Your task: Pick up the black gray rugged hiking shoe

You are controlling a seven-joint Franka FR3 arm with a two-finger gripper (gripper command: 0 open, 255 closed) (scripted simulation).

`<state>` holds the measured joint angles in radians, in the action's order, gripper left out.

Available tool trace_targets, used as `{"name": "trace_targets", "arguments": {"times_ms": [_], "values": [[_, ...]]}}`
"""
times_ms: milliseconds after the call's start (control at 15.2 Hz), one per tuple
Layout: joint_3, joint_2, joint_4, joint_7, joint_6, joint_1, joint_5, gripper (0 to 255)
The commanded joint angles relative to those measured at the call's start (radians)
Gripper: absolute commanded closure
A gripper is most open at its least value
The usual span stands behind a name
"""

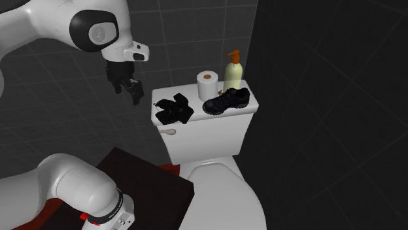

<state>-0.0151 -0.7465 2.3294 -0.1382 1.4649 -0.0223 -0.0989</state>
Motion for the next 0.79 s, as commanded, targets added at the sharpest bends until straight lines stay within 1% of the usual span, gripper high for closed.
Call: {"name": "trace_targets", "arguments": {"times_ms": [0, 396, 726], "values": [[0.000, 0.000, 0.000, 0.000, 0.000, 0.000, 0.000, 0], [-0.030, 0.182, -0.088, -0.036, 0.119, -0.053, 0.036, 0], [-0.060, 0.333, -0.186, -0.068, 0.195, -0.093, 0.059, 0]]}}
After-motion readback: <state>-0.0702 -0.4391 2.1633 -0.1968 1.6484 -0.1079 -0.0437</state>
